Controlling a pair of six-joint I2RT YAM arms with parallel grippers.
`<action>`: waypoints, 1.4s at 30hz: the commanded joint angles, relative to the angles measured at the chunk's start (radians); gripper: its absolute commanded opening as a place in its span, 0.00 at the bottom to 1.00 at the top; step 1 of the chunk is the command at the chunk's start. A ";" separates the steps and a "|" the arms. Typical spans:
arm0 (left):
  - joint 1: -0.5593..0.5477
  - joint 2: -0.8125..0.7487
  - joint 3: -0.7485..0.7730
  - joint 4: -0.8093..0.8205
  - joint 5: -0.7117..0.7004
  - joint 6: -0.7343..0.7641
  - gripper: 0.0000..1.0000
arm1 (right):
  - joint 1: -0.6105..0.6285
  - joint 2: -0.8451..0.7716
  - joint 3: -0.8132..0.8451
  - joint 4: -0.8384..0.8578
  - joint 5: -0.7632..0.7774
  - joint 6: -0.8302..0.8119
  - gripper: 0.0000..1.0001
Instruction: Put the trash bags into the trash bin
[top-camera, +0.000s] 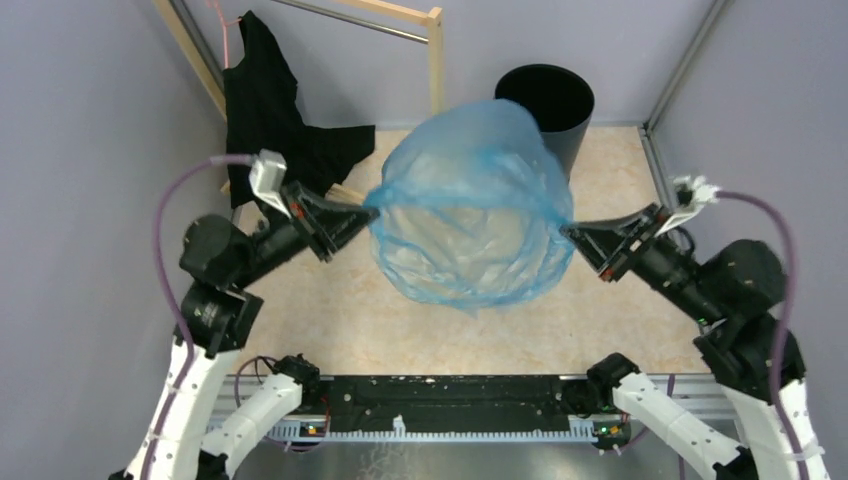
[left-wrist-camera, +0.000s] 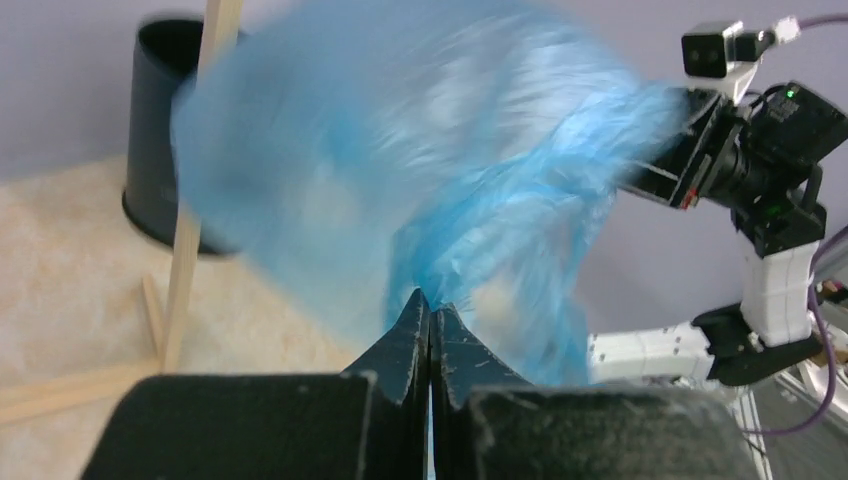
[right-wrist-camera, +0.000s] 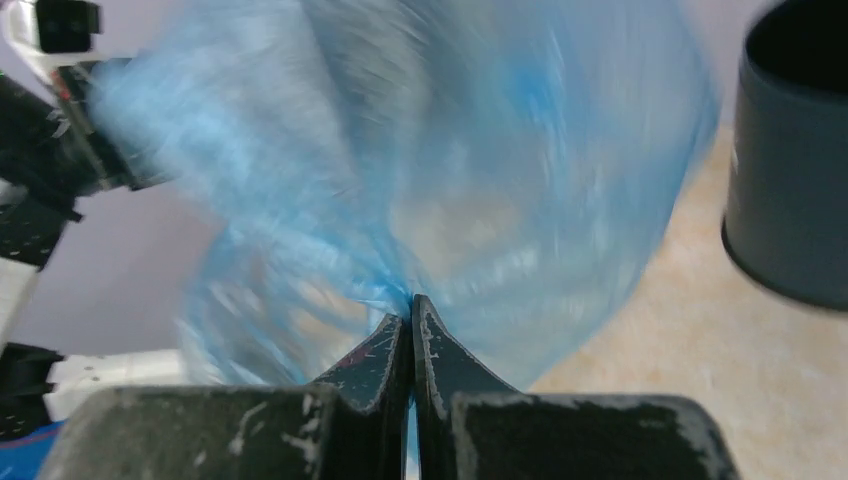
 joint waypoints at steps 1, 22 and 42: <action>-0.001 -0.101 -0.458 -0.002 0.024 -0.089 0.00 | -0.004 -0.061 -0.351 -0.109 0.108 0.017 0.00; -0.001 -0.133 -0.333 -0.333 -0.189 0.100 0.00 | -0.005 -0.088 -0.422 -0.004 -0.067 0.139 0.00; -0.001 -0.165 -0.384 -0.064 -0.066 -0.285 0.00 | -0.004 -0.040 -0.423 0.045 -0.227 -0.015 0.00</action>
